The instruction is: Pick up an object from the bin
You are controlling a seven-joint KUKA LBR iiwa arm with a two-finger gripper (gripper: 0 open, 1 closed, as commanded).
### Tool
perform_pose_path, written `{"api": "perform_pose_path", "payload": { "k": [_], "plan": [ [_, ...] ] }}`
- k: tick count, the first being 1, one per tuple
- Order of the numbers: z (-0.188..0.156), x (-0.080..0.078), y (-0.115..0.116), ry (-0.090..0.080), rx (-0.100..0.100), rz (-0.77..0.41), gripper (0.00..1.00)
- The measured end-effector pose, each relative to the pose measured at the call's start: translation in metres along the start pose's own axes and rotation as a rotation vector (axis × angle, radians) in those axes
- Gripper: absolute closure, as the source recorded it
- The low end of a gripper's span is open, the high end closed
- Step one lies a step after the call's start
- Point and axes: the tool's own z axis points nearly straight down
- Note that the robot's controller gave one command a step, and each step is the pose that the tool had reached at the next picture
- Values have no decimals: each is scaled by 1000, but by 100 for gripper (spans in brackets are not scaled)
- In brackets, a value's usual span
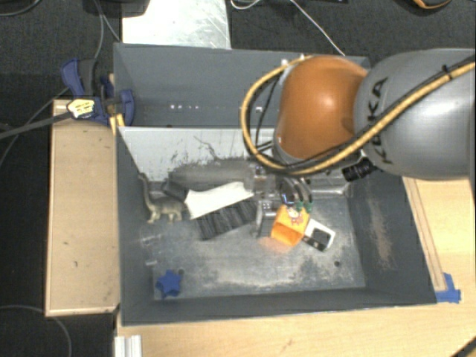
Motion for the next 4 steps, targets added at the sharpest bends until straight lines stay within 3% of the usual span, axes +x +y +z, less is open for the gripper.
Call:
{"api": "perform_pose_path", "payload": {
  "k": [1, 2, 3, 4],
  "plan": [
    [-5, -2, -1, -9, -1, 4, 0],
    [119, -35, 39, -7, -1, -128, 0],
    [35, -40, 36, -18, -1, -197, 0],
    [117, -37, 39, -12, -3, -127, 0]
  ]
}}
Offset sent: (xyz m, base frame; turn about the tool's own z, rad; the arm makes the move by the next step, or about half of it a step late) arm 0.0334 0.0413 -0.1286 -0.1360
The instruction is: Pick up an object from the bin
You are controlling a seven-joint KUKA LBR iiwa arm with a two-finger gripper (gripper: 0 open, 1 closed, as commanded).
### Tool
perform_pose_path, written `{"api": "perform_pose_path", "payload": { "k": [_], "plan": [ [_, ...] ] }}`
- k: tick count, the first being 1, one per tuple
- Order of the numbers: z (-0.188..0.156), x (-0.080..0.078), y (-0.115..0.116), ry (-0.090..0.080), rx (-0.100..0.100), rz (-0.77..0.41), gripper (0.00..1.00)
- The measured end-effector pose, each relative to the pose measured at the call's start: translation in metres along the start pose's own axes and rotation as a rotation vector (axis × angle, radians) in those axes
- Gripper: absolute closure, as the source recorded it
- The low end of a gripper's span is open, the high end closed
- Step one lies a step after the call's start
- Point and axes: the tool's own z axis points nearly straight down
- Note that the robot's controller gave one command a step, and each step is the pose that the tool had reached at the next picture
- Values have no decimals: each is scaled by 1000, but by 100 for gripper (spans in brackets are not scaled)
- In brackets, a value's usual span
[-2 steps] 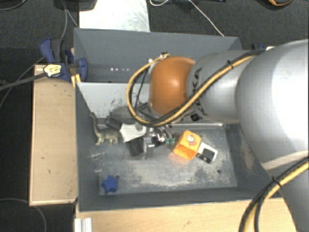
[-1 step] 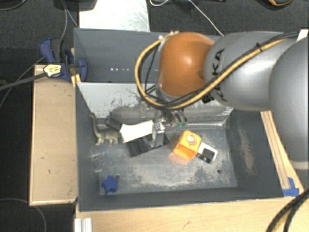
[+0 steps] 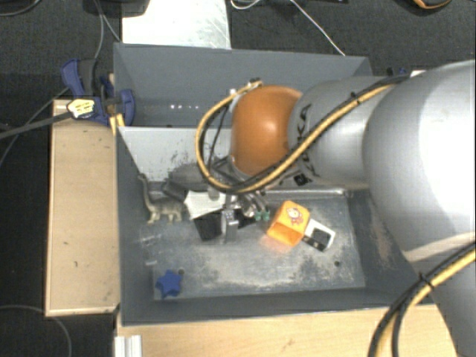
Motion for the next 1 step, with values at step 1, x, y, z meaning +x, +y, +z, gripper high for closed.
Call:
{"api": "perform_pose_path", "payload": {
  "k": [1],
  "plan": [
    [7, 2, -20, -20, 0, -230, 0]
  ]
}}
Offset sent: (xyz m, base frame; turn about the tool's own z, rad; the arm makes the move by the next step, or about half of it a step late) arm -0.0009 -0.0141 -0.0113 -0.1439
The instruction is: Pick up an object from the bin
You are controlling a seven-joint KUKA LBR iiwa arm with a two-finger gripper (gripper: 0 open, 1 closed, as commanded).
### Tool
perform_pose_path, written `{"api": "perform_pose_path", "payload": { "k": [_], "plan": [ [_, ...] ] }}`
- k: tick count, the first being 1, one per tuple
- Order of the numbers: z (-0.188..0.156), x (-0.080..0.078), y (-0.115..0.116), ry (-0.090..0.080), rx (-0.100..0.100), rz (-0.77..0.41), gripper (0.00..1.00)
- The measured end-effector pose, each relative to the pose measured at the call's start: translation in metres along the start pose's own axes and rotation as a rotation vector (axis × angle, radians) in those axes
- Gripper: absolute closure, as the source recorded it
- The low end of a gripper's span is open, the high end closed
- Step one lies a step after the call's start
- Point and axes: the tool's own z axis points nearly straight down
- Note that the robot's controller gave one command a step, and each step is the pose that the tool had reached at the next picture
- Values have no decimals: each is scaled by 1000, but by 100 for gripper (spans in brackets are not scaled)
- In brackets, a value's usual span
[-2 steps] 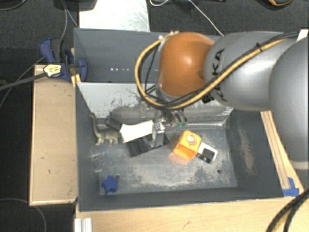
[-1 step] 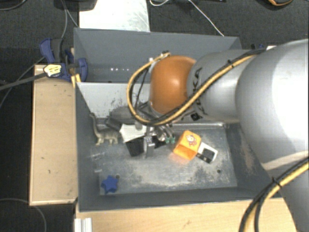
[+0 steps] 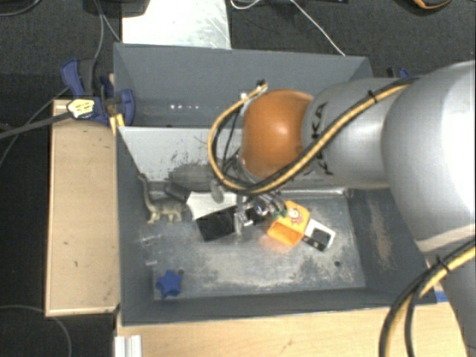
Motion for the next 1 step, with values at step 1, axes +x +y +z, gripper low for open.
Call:
{"api": "perform_pose_path", "payload": {
  "k": [1],
  "plan": [
    [-2, -4, 3, 0, 0, 68, 100]
  ]
}}
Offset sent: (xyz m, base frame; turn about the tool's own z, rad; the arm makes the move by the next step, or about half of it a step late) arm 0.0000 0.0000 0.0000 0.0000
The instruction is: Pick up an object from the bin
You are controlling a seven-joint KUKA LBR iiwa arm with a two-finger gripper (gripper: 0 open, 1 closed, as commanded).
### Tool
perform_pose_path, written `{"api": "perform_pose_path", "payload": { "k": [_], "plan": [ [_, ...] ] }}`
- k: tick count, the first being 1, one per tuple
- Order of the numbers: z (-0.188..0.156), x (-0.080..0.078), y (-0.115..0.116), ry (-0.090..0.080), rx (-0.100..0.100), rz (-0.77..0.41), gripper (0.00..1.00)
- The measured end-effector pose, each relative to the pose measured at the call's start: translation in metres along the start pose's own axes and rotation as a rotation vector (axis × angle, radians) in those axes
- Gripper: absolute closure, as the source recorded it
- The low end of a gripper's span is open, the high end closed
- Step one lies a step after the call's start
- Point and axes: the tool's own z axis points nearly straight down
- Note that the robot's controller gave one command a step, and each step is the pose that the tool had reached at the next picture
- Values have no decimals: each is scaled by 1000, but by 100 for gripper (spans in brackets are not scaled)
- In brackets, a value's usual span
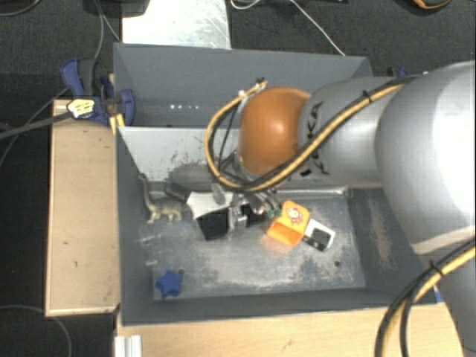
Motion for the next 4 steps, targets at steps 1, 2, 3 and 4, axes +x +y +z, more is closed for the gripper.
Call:
{"api": "perform_pose_path", "payload": {
  "k": [1, 2, 3, 4],
  "plan": [
    [0, -1, 1, 1, 0, 20, 100],
    [-23, 0, 0, 4, -1, 0, 100],
    [-52, -1, 1, 6, -1, 18, 100],
    [-90, -3, 0, -1, -1, 2, 100]
  ]
}}
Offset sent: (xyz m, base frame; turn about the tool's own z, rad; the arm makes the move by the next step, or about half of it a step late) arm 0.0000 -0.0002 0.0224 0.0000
